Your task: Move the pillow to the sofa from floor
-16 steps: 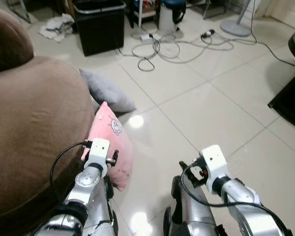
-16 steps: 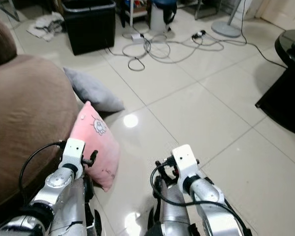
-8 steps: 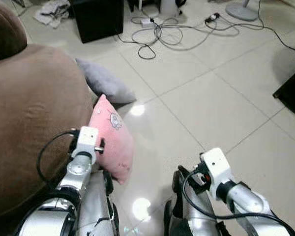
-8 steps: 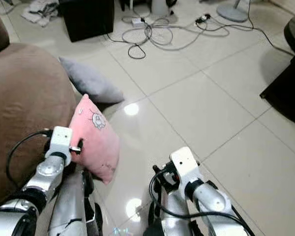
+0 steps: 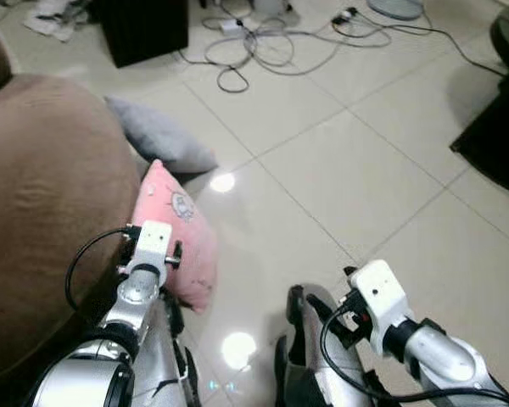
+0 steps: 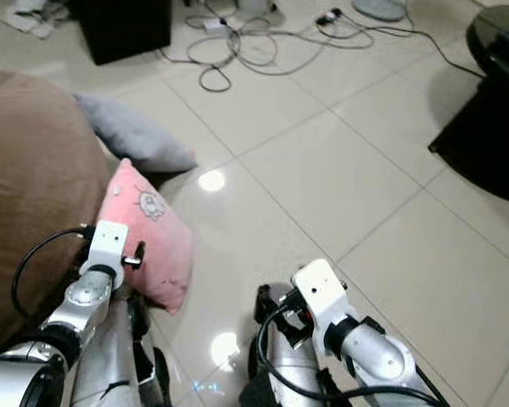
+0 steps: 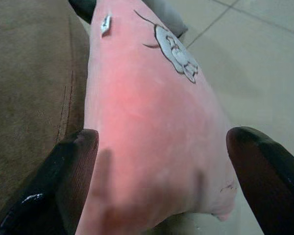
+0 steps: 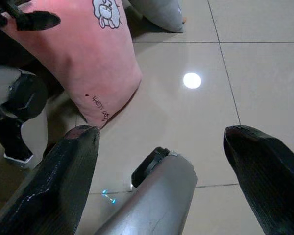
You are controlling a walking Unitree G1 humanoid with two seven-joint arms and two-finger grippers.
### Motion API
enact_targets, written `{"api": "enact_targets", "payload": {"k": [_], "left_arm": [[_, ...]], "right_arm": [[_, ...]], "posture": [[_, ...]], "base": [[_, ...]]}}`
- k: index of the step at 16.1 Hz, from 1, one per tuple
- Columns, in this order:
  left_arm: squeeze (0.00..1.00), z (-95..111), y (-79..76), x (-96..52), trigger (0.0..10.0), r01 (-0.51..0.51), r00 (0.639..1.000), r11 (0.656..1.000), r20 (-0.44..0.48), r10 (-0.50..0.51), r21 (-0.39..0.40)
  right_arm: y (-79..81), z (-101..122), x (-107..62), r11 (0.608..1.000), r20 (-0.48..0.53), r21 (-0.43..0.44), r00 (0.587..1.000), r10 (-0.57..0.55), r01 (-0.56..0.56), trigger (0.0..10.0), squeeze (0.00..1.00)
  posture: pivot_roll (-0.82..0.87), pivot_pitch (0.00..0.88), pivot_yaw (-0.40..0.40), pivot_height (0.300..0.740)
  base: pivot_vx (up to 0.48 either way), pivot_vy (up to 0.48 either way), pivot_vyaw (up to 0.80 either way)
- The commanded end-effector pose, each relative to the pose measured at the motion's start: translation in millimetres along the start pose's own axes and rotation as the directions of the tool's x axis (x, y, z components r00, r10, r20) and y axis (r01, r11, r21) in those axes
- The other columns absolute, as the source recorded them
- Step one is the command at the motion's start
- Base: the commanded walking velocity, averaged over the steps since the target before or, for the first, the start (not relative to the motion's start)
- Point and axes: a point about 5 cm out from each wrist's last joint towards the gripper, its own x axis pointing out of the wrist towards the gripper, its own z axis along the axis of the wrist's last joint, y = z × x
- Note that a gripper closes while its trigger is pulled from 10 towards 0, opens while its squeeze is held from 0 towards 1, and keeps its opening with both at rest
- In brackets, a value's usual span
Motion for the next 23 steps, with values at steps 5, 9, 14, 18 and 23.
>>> {"api": "enact_targets", "payload": {"k": [5,9,14,18,23], "left_arm": [[1.00,-20,19.8,-7.6,10.0,-0.175,0.984,0.982,-0.033,0.177,0.073],[1.00,-41,12.1,-14.9,10.0,-0.119,0.983,0.992,-0.144,0.112,-0.037],[1.00,-55,8.8,-21.5,10.0,-0.121,0.975,0.988,-0.200,0.099,-0.100],[0.90,-49,2.4,-19.8,10.0,-0.063,0.988,0.986,-0.152,0.039,-0.156],[0.32,-42,5.3,-16.9,10.0,-0.089,0.989,0.988,-0.104,0.102,0.127]], "right_arm": [[4.5,4,-6.4,0.997,-0.032,-0.038,0.997,0.065,-0.066,10.0,0.00],[4.3,5,-12.5,0.994,-0.054,-0.051,0.995,0.089,-0.092,10.0,0.00],[4.5,7,-18.6,0.990,-0.068,-0.074,0.991,0.116,-0.121,10.0,0.00],[4.1,9,-24.0,0.987,-0.077,-0.085,0.989,0.127,-0.133,10.0,0.00],[3.5,10,-24.4,0.986,-0.080,-0.098,0.989,0.126,-0.134,10.0,0.00]], "posture": [[-0.29,0.226,-0.143,0.547],[-0.30,0.219,-0.170,0.547],[-0.31,0.204,-0.193,0.547],[-0.31,0.198,-0.213,0.547],[-0.32,0.191,-0.223,0.547]], "base": [[0.000,0.000,0.00],[0.000,0.000,0.00],[0.000,0.000,0.00],[0.000,0.000,0.00],[0.000,0.000,0.00]]}}
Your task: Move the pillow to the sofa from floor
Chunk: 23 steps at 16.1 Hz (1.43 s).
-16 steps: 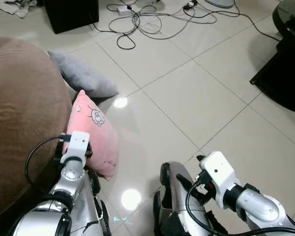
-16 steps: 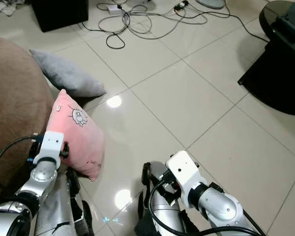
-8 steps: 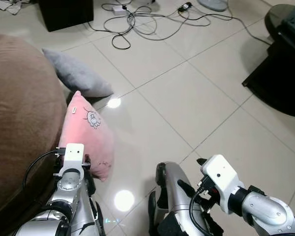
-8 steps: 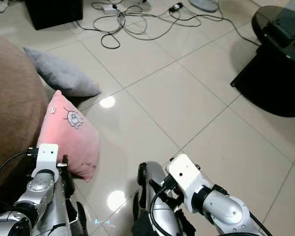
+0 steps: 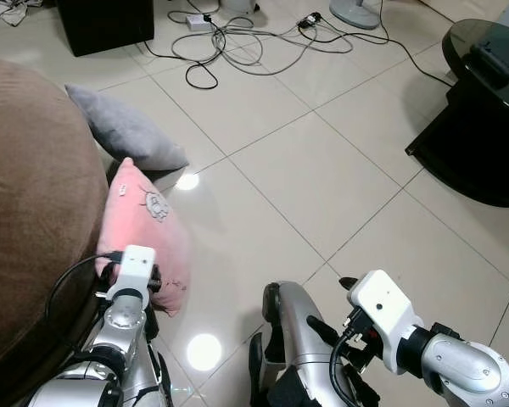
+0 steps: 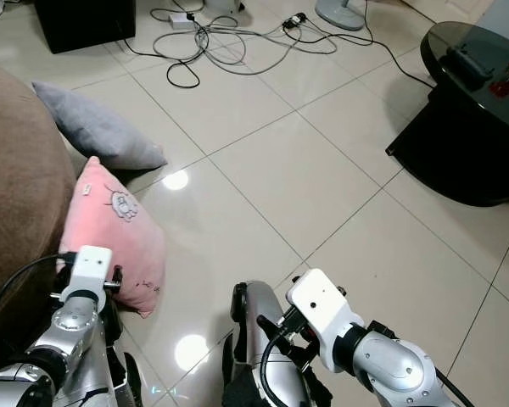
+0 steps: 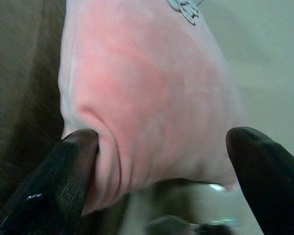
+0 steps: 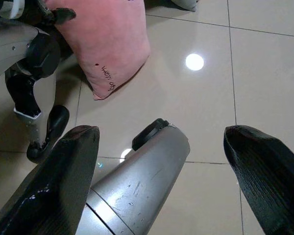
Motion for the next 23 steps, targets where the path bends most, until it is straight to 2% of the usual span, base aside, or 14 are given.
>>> {"api": "enact_targets", "payload": {"k": [1,3,6,11,12,13,14,16,17,18,19,23], "left_arm": [[0.28,0,-4.6,-1.4,10.0,-0.020,1.000,0.998,0.008,0.019,0.060],[0.00,5,2.4,0.3,10.0,-0.100,0.994,0.993,0.039,0.097,0.069],[0.00,7,6.3,1.6,10.0,-0.139,0.990,0.986,0.043,0.135,0.088],[0.00,-6,-8.0,-2.7,9.8,-0.022,0.999,0.994,-0.045,0.027,0.111],[0.00,-7,-9.6,-3.4,8.4,-0.014,0.998,0.992,-0.052,0.021,0.126],[0.00,-8,-10.6,-3.8,4.5,-0.004,0.998,0.994,-0.062,0.011,0.106],[0.00,-9,-11.0,-3.9,2.3,-0.001,0.998,0.995,-0.064,0.007,0.101],[0.00,-9,-11.2,-4.0,2.5,0.002,0.998,0.995,-0.070,0.005,0.100],[0.00,-10,-9.5,-3.7,2.2,-0.005,0.997,0.994,-0.076,0.013,0.105],[0.00,-11,-8.5,-3.6,1.8,-0.008,0.997,0.994,-0.078,0.017,0.110],[0.00,-12,-4.6,-3.1,0.1,-0.027,0.996,0.991,-0.085,0.038,0.130],[0.00,-13,1.8,-2.3,0.0,-0.069,0.993,0.986,-0.089,0.083,0.150]], "right_arm": [[-1.6,-1,-3.9,1.000,-0.016,-0.009,1.000,-0.006,0.006,10.0,0.00],[-1.6,-1,-4.0,1.000,-0.016,-0.010,1.000,-0.011,0.011,10.0,0.00],[-1.8,0,-5.3,1.000,-0.014,-0.011,1.000,-0.012,0.012,10.0,0.00],[-0.9,-1,-7.4,1.000,-0.021,-0.014,1.000,-0.004,0.003,10.0,0.00],[-0.9,-1,-7.2,1.000,-0.021,-0.014,1.000,-0.003,0.003,10.0,0.00],[-0.5,-1,-7.2,1.000,-0.021,-0.015,1.000,-0.002,0.002,10.0,0.00],[-0.2,-1,-7.3,1.000,-0.021,-0.015,1.000,-0.001,0.001,10.0,0.00],[0.7,-2,-7.9,1.000,-0.023,-0.017,1.000,0.002,-0.002,10.0,0.00],[0.9,-2,-8.3,1.000,-0.023,-0.017,1.000,0.003,-0.004,10.0,0.00],[1.1,-2,-8.3,1.000,-0.024,-0.018,1.000,0.004,-0.004,10.0,0.00],[1.5,-2,-8.2,1.000,-0.024,-0.019,1.000,0.006,-0.006,10.0,0.00],[2.2,-3,-8.4,1.000,-0.029,-0.024,0.999,0.013,-0.014,10.0,0.00]], "posture": [[-0.32,0.190,-0.224,0.547],[-0.32,0.189,-0.225,0.547],[-0.32,0.187,-0.227,0.547],[-0.32,0.176,-0.228,0.547],[-0.32,0.176,-0.228,0.547],[-0.32,0.175,-0.228,0.547],[-0.32,0.175,-0.228,0.547],[-0.32,0.175,-0.228,0.547],[-0.32,0.175,-0.229,0.547],[-0.32,0.175,-0.229,0.547],[-0.32,0.176,-0.230,0.547],[-0.32,0.178,-0.231,0.547]], "base": [[0.000,0.000,0.00],[0.000,0.000,0.00],[0.000,0.000,0.00],[0.000,0.000,0.00],[0.000,0.000,0.00],[0.000,0.000,0.00],[0.000,0.000,0.00],[0.000,0.000,0.00],[0.000,0.000,0.00],[0.000,0.000,0.00],[0.000,0.000,0.00],[0.000,0.000,0.00]]}}
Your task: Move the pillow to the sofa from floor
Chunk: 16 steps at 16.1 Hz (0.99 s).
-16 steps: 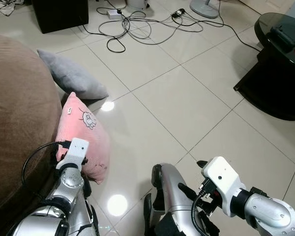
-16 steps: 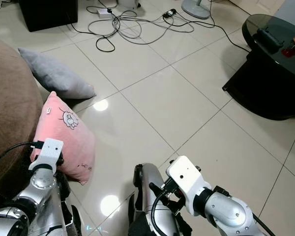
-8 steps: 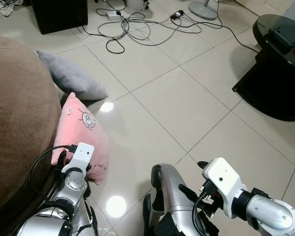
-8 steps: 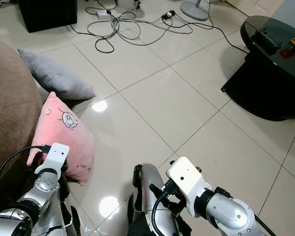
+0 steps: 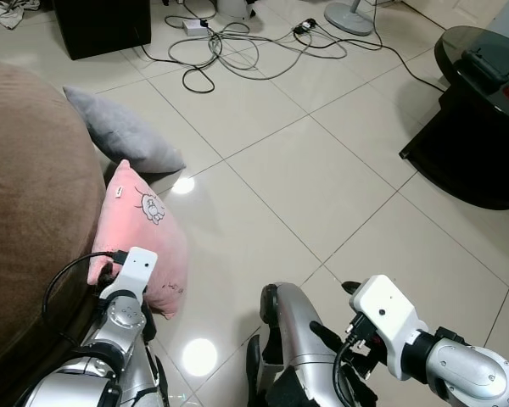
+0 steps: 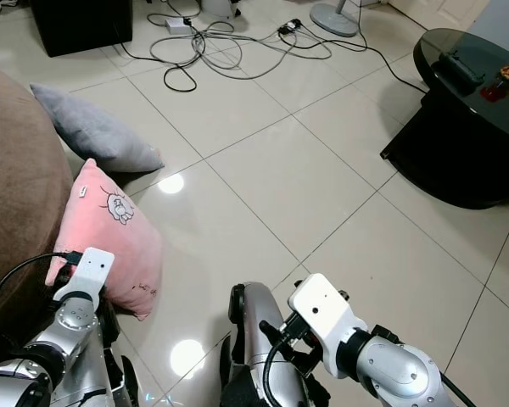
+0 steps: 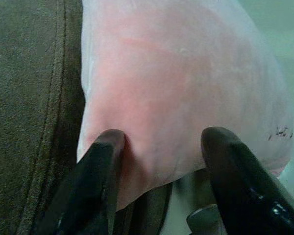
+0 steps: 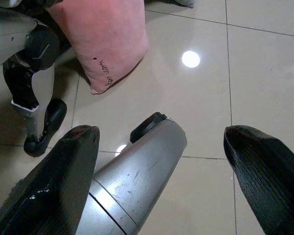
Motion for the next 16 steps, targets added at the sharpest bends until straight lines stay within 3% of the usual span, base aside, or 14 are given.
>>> {"api": "enact_targets", "payload": {"k": [1,3,4,5,6,7,8,9,10,13,16], "left_arm": [[0.00,-6,-4.5,-3.2,0.0,-0.005,1.000,1.000,-0.018,0.006,0.005],[0.00,-2,-1.6,-2.1,0.0,-0.032,0.999,0.999,0.001,0.032,-0.012],[0.00,-1,1.0,-1.4,0.8,-0.048,0.999,0.998,0.006,0.048,-0.039],[0.00,-1,4.6,-0.6,4.6,-0.069,0.998,0.982,-0.013,0.067,-0.175],[0.00,-2,5.5,-0.9,10.0,-0.065,0.998,0.967,-0.019,0.062,-0.248],[0.00,-2,-0.6,-3.2,10.0,0.043,0.999,0.904,0.022,-0.037,-0.426],[0.49,-2,-3.0,-5.1,10.0,0.090,0.996,0.885,0.056,-0.073,-0.457],[0.49,-3,-4.6,-6.4,10.0,0.118,0.993,0.877,0.075,-0.094,-0.465],[1.00,-7,-4.0,-9.6,10.0,0.137,0.990,0.860,0.107,-0.096,-0.491],[1.00,-10,-1.2,-10.8,10.0,0.136,0.989,0.802,0.121,-0.080,-0.581],[1.00,-12,-4.3,-11.5,10.0,0.093,0.995,0.771,0.077,-0.057,-0.630]], "right_arm": [[0.3,-1,-3.1,1.000,-0.012,-0.010,1.000,0.008,-0.008,10.0,0.00],[0.2,-2,-3.0,1.000,-0.012,-0.009,1.000,0.006,-0.006,10.0,0.00],[-0.1,-3,-2.6,1.000,-0.013,-0.008,1.000,0.004,-0.004,10.0,0.00],[-1.9,-7,-1.3,1.000,-0.019,-0.002,1.000,-0.003,0.003,10.0,0.00],[-3.3,-10,-1.6,1.000,-0.022,0.003,1.000,-0.008,0.008,10.0,0.00],[-7.2,-14,-2.9,0.999,-0.023,0.024,0.999,-0.029,0.030,10.0,0.00],[-9.9,-17,-2.3,0.998,-0.023,0.037,0.999,-0.046,0.047,10.0,0.00],[-11.7,-19,-0.9,0.997,-0.024,0.046,0.998,-0.057,0.058,10.0,0.00],[-17.6,-23,3.5,0.992,-0.022,0.082,0.995,-0.094,0.096,10.0,0.00],[-28.9,-23,11.0,0.987,0.001,0.088,0.991,-0.136,0.135,10.0,0.00],[-36.8,-14,6.6,0.988,0.023,0.056,0.989,-0.146,0.144,10.0,0.00]], "posture": [[-0.32,0.177,-0.230,0.547],[-0.31,0.178,-0.230,0.547],[-0.30,0.181,-0.224,0.547],[-0.27,0.189,-0.206,0.547],[-0.25,0.190,-0.185,0.547],[-0.22,0.177,-0.156,0.547],[-0.19,0.161,-0.138,0.547],[-0.19,0.157,-0.134,0.547],[-0.15,0.136,-0.105,0.547],[-0.18,0.102,-0.082,0.547],[-0.25,0.074,-0.114,0.547]], "base": [[0.000,0.000,0.00],[0.000,0.000,0.00],[0.000,0.000,0.00],[0.000,0.000,0.00],[0.000,0.000,0.00],[0.000,0.000,0.00],[0.000,0.000,0.00],[0.000,0.000,0.00],[0.000,0.000,0.00],[0.000,0.000,0.00],[0.000,0.000,0.00]]}}
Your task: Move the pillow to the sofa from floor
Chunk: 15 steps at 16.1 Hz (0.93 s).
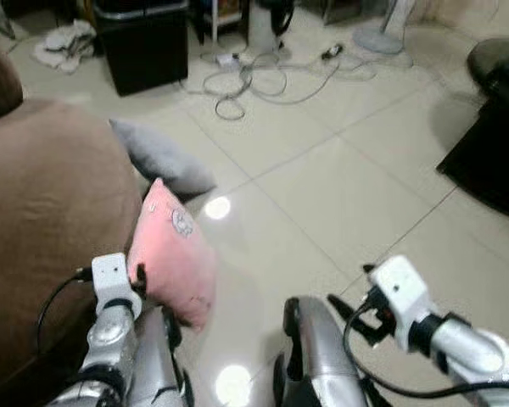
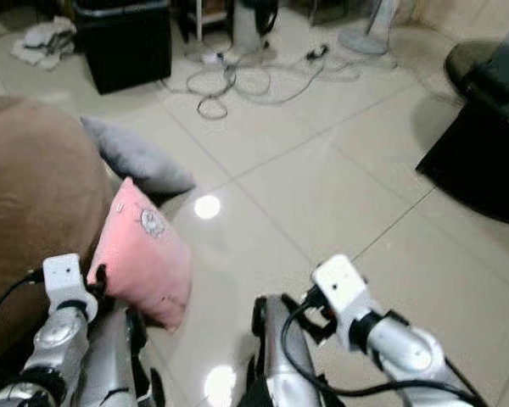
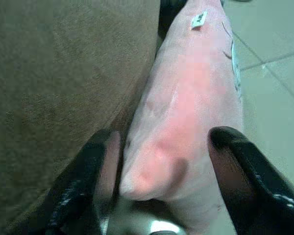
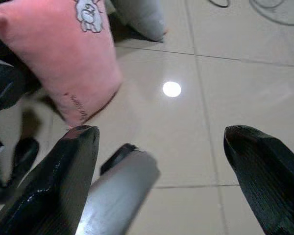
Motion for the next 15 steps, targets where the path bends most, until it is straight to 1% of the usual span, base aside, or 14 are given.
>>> {"api": "enact_targets", "payload": {"k": [1,3,4,6,8,9,10,11,13,14,15], "left_arm": [[1.00,-7,-0.8,-2.5,10.0,-0.033,0.999,0.999,-0.027,0.032,-0.037],[1.00,-17,-1.3,-6.7,10.0,-0.074,0.995,0.994,-0.075,0.068,-0.084],[1.00,-20,-0.1,-8.1,10.0,-0.090,0.993,0.991,-0.085,0.081,-0.098],[1.00,-26,12.9,-12.8,10.0,-0.168,0.983,0.978,-0.094,0.157,-0.122],[1.00,-27,19.1,-14.5,10.0,-0.190,0.980,0.974,-0.088,0.180,-0.121],[1.00,-28,27.5,-16.4,10.0,-0.199,0.978,0.973,-0.080,0.190,-0.119],[1.00,-29,31.1,-17.1,10.0,-0.201,0.978,0.972,-0.076,0.193,-0.119],[1.00,-28,42.8,-19.2,10.0,-0.224,0.974,0.969,-0.061,0.218,-0.104],[1.00,-28,53.9,-21.3,10.0,-0.267,0.963,0.959,-0.059,0.262,-0.096],[1.00,-30,58.3,-22.5,10.0,-0.295,0.955,0.950,-0.071,0.289,-0.102],[1.00,-31,58.4,-22.8,10.0,-0.301,0.953,0.948,-0.076,0.294,-0.103]], "right_arm": [[-3.6,3,-6.9,1.000,0.008,-0.014,1.000,0.009,-0.009,10.0,0.00],[-6.9,5,-15.8,0.999,-0.003,-0.030,1.000,0.029,-0.029,10.0,0.00],[-7.7,4,-17.8,0.999,-0.006,-0.034,0.999,0.034,-0.034,10.0,0.00],[-11.9,5,-21.2,0.998,-0.018,-0.046,0.999,0.043,-0.044,10.0,0.00],[-14.2,5,-21.2,0.998,-0.022,-0.050,0.999,0.048,-0.049,10.0,0.00],[-15.4,5,-18.7,0.997,-0.021,-0.051,0.998,0.053,-0.054,10.0,0.00],[-15.4,5,-17.4,0.997,-0.021,-0.051,0.998,0.056,-0.057,10.0,0.00],[-13.6,6,-15.0,0.997,-0.015,-0.047,0.998,0.064,-0.065,10.0,0.00],[-11.5,6,-14.3,0.997,-0.011,-0.043,0.997,0.071,-0.071,10.0,0.00],[-10.2,5,-14.4,0.996,-0.011,-0.043,0.997,0.073,-0.073,10.0,0.00],[-9.4,5,-14.9,0.996,-0.010,-0.041,0.997,0.074,-0.074,10.0,0.00]], "posture": [[-0.28,0.067,-0.137,0.547],[-0.32,0.051,-0.171,0.547],[-0.32,0.047,-0.182,0.547],[-0.32,0.043,-0.202,0.547],[-0.31,0.047,-0.209,0.547],[-0.30,0.054,-0.208,0.547],[-0.30,0.054,-0.208,0.547],[-0.28,0.059,-0.205,0.547],[-0.28,0.064,-0.196,0.547],[-0.28,0.066,-0.195,0.547],[-0.28,0.068,-0.196,0.547]], "base": [[0.000,0.000,0.00],[0.000,0.000,0.00],[0.000,0.000,0.00],[0.000,0.000,0.00],[0.000,0.000,0.00],[0.000,0.000,0.00],[0.000,0.000,0.00],[0.000,0.000,0.00],[0.000,0.000,0.00],[0.000,0.000,0.00],[0.000,0.000,0.00]]}}
